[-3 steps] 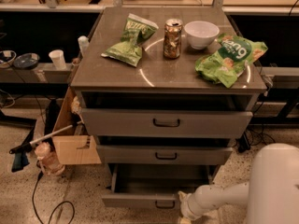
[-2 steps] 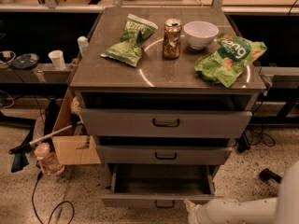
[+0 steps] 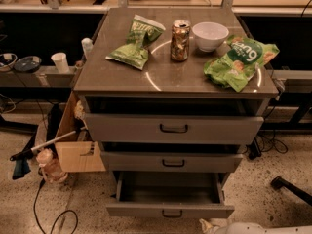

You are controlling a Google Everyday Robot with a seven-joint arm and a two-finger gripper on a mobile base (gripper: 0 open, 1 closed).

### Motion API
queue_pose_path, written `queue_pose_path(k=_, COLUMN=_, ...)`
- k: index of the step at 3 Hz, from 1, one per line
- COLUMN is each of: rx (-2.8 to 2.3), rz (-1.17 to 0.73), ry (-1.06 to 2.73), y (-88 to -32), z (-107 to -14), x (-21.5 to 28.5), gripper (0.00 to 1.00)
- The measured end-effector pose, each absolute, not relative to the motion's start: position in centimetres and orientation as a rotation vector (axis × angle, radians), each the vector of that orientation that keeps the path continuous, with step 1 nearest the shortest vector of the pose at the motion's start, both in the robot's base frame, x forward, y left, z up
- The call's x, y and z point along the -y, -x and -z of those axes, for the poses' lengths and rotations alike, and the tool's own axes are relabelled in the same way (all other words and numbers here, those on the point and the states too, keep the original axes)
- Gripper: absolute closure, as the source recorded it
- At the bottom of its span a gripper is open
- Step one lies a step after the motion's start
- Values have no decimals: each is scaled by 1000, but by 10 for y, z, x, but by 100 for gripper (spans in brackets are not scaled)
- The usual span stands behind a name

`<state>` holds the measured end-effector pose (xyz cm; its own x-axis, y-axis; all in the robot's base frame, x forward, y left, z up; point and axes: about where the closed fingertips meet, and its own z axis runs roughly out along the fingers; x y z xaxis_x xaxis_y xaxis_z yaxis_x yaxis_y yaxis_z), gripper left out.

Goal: Open bottom drawer

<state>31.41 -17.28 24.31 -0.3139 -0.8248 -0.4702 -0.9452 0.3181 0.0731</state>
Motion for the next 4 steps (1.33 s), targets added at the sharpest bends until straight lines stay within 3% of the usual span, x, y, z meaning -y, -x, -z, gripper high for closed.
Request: queue_pose_path(k=4, rx=-2166, rz=-419, ry=1677, y=-435, z=-238, x=135, gripper=0)
